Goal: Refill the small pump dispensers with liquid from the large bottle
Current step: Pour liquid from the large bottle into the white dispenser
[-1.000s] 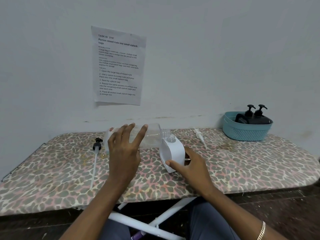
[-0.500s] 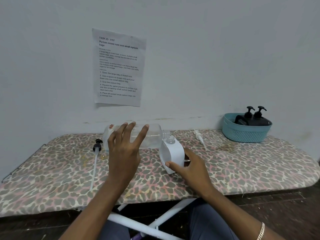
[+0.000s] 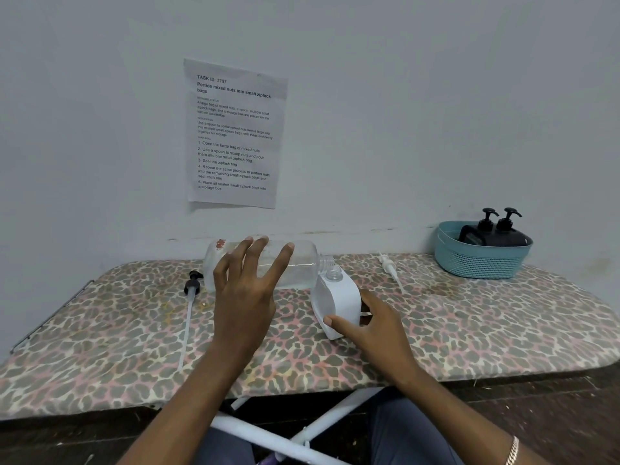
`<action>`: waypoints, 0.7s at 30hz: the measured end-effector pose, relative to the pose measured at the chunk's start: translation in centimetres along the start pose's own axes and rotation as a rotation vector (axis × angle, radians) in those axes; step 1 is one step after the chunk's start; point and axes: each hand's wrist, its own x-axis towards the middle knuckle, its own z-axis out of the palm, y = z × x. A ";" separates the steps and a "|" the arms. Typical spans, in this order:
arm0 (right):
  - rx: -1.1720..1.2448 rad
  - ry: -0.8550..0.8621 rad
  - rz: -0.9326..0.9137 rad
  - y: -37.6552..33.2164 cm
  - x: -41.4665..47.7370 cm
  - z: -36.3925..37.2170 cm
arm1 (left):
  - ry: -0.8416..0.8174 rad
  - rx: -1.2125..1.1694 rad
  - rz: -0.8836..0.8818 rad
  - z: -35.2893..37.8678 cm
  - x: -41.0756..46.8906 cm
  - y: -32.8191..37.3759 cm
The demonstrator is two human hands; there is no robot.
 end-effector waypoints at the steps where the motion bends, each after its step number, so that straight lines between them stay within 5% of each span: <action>1: -0.001 0.000 0.001 0.1 0.0 0.0 | 0.001 0.000 0.003 0.0 0.0 0.0; 21: -0.019 -0.002 0.009 0.0 0.1 0.0 | 0.029 0.038 0.076 0.1 1.0 -0.6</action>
